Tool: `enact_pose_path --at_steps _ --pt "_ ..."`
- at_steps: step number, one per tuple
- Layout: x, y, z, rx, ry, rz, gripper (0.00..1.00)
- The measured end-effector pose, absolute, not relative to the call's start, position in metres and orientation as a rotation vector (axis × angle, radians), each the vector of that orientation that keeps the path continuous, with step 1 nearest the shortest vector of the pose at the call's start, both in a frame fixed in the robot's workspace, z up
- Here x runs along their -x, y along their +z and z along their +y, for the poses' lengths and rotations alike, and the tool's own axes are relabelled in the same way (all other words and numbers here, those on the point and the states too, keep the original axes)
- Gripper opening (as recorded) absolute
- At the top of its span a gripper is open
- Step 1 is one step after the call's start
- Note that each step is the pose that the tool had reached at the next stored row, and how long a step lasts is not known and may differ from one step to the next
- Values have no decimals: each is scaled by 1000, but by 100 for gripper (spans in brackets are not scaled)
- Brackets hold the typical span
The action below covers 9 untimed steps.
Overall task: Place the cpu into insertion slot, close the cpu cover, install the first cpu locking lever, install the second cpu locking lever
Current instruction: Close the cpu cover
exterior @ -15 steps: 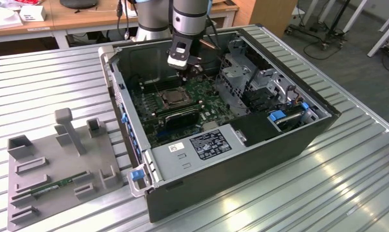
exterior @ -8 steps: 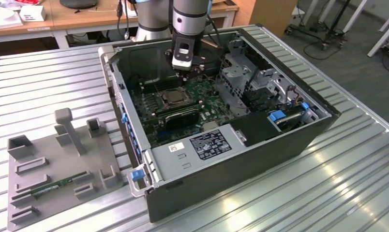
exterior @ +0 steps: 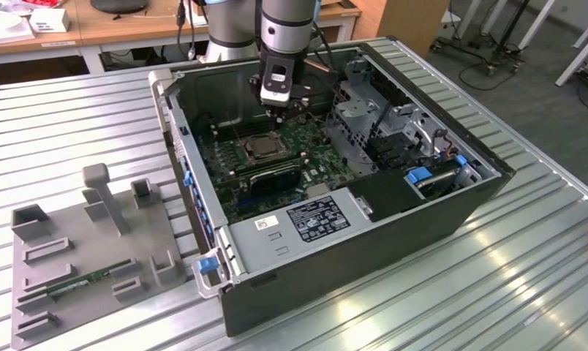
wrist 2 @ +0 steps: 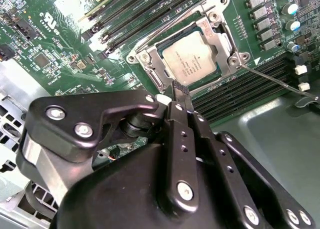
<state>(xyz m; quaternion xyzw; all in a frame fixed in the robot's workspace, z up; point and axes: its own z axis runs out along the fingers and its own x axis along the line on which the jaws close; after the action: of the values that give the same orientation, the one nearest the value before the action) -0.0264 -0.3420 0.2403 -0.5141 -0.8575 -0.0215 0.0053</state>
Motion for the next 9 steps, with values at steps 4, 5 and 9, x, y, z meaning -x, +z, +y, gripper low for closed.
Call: enact_pose_path --at_steps 4,5,9 --pt "26 240 -342 1606 -67 -2687 11" --pt "26 240 -342 1599 -67 -2691 11" --pt "26 240 -342 1532 -67 -2728 11"
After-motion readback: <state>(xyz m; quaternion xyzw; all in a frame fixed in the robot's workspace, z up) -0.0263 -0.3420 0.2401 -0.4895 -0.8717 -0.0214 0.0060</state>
